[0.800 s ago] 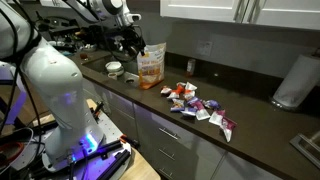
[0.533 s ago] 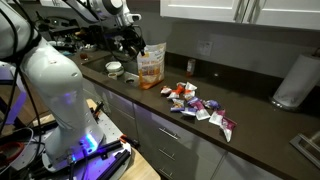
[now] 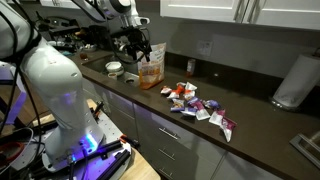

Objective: Pick a snack pack and put it in the bag

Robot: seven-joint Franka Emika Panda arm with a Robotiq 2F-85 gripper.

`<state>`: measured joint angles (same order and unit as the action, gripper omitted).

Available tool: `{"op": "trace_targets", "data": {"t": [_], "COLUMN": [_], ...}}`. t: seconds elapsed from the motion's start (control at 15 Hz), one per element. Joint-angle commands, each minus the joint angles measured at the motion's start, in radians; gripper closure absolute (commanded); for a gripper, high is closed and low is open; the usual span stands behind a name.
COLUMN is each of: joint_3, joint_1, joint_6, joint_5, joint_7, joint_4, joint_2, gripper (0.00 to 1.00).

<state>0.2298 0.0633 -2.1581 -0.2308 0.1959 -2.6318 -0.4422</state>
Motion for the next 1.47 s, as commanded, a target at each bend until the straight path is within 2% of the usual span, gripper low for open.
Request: {"op": "trace_targets", "data": {"t": [0.0, 0.13, 0.4, 0.8, 1.0, 1.2, 1.4], "joint_3": [-0.043, -0.076, -0.145, -0.184, -0.194, -0.220, -0.261], "joint_1": [-0.046, -0.061, -0.057, -0.050, -0.056, -0.042, -0.019], "joint_6": [-0.030, -0.085, -0.233, -0.570, -0.750, -0.869, -0.955], "joint_5": [-0.078, -0.060, 0.057, 0.172, 0.135, 0.122, 0.058], "joint_7": [0.013, 0.022, 0.012, -0.008, 0.021, 0.029, 0.065], "joint_4": [0.021, 0.029, 0.035, 0.030, 0.031, 0.040, 0.047], "joint_2": [0.047, 0.092, 0.226, 0.428, 0.512, 0.596, 0.679], "gripper": [0.00, 0.00, 0.00, 0.00, 0.00, 0.00, 0.00]}}
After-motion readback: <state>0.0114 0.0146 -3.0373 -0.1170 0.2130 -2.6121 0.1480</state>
